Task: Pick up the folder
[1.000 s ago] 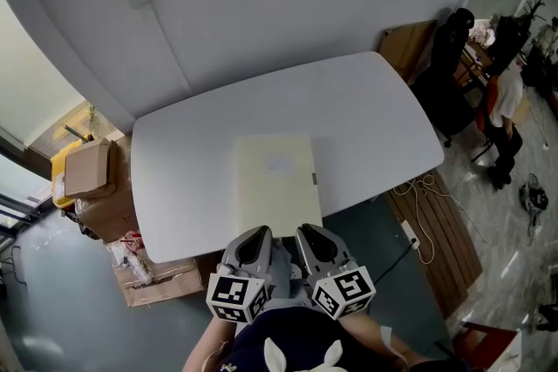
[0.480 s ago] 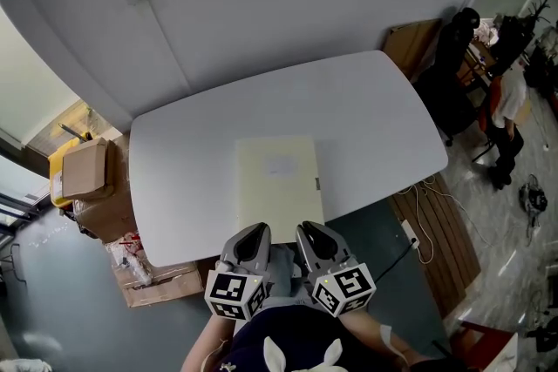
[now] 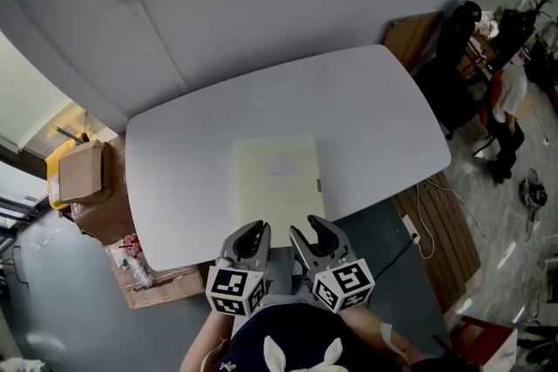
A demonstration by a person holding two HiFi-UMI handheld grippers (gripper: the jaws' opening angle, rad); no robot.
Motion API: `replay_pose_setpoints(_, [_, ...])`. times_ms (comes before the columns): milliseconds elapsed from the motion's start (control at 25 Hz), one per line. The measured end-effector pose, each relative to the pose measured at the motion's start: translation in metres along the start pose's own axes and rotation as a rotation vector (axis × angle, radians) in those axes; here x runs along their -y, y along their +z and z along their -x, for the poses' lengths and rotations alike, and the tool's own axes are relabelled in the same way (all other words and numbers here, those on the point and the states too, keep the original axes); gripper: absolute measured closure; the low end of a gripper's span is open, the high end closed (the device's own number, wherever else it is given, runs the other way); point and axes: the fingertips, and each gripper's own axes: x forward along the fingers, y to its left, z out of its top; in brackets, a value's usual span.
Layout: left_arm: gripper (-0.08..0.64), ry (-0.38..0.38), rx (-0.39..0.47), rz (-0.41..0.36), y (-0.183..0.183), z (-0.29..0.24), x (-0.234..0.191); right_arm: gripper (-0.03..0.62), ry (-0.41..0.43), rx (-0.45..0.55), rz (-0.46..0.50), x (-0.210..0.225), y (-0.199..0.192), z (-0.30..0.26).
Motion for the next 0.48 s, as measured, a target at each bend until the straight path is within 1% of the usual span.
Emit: replay_pose_setpoints(480, [0.479, 0.001, -0.045, 0.000, -0.005, -0.018, -0.016, 0.417, -0.013, -0.051, 0.006, 0.014, -0.008, -0.018])
